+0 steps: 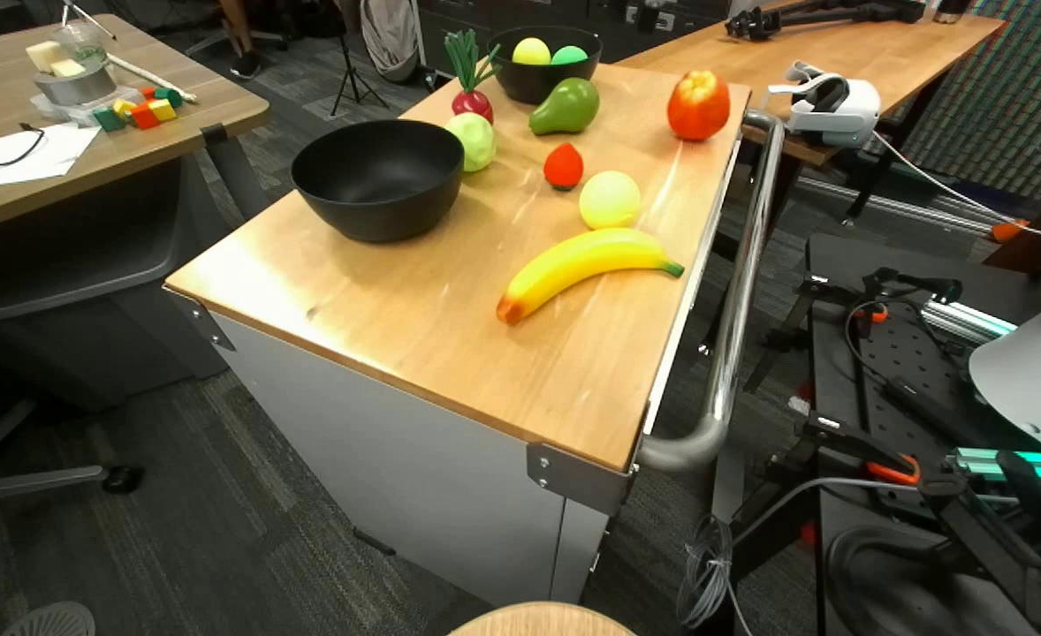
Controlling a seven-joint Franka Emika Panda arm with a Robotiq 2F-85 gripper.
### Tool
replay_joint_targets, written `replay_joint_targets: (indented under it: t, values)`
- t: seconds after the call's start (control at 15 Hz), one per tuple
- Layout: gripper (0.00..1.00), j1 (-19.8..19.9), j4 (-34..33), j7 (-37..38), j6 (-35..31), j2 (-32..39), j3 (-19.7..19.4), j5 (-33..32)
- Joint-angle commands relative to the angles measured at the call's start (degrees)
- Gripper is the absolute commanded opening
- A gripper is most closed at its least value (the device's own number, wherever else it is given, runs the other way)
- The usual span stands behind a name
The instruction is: Move the fruit and vegetable toys from the bowls to the counter
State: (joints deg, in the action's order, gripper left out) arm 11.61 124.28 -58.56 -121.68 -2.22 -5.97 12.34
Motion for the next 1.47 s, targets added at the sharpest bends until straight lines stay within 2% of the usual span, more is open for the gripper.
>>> replay_joint_targets:
  t: [0.0, 0.13, 0.2, 0.53, 0.87, 1.07, 1.4]
  values:
    - [1.00, -0.01, -9.63, 1.88, -1.16, 4.07, -3.05, 2.68]
    - [1.00, 0.44, -12.09, 5.29, -4.24, 6.03, -4.21, 4.41]
    - [1.00, -0.15, -8.27, 2.72, -2.10, 2.71, -3.83, 2.56]
    - [1.00, 0.18, -8.99, 3.44, -3.56, 5.34, -4.14, 3.30]
    - [1.00, 1.30, -14.65, 6.09, -9.88, 10.21, -4.34, 3.38]
    - [1.00, 1.98, -17.81, 15.94, -14.22, 13.57, -4.71, 2.09]
    - [1.00, 2.66, -20.14, 33.44, -11.15, 19.23, -4.60, -0.17]
